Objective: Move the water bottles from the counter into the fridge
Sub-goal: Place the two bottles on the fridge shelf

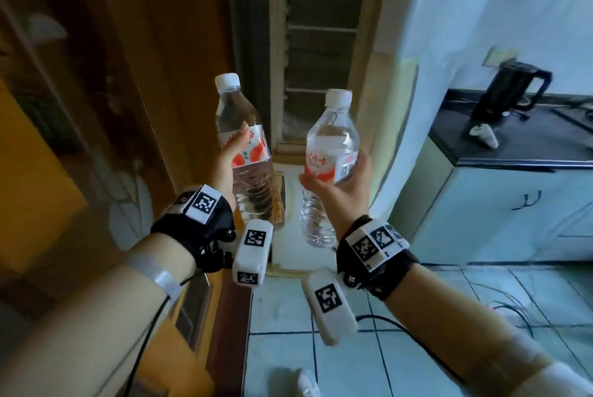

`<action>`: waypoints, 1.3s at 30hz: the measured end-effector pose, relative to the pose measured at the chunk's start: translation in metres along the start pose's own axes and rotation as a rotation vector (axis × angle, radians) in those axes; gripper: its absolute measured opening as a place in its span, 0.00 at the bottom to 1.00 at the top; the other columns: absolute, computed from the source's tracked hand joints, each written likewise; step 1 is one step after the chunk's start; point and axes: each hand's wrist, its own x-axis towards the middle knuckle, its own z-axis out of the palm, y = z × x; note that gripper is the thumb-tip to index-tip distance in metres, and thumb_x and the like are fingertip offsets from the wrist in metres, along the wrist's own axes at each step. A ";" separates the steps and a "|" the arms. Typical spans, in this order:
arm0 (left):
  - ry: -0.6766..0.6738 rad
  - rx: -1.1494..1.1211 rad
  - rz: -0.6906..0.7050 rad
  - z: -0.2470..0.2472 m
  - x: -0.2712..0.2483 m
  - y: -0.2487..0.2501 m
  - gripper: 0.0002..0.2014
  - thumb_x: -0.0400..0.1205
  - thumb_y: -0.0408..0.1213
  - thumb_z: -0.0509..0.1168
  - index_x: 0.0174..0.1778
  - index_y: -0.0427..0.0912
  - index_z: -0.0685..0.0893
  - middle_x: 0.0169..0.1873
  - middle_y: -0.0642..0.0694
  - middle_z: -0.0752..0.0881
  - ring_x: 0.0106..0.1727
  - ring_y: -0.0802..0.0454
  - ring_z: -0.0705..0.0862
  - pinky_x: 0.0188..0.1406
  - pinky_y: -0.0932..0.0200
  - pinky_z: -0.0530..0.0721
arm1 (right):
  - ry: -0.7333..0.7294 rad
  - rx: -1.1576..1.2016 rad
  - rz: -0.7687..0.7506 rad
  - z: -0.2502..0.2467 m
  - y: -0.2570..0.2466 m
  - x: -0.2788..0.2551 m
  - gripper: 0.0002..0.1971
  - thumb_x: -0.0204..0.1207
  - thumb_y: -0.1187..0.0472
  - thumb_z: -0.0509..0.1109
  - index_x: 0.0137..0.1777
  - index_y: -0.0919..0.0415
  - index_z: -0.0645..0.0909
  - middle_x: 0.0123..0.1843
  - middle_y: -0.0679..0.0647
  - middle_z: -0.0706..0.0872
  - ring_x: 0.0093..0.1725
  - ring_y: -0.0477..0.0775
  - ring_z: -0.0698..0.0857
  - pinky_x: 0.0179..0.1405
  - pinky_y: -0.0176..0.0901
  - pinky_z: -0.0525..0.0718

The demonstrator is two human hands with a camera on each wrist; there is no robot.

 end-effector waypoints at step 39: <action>-0.289 0.236 0.567 0.272 0.434 0.157 0.48 0.52 0.60 0.80 0.63 0.35 0.78 0.49 0.39 0.86 0.49 0.39 0.86 0.52 0.37 0.85 | 0.003 0.171 -0.335 0.004 -0.053 0.538 0.32 0.57 0.71 0.81 0.58 0.51 0.72 0.49 0.48 0.85 0.47 0.47 0.88 0.45 0.42 0.89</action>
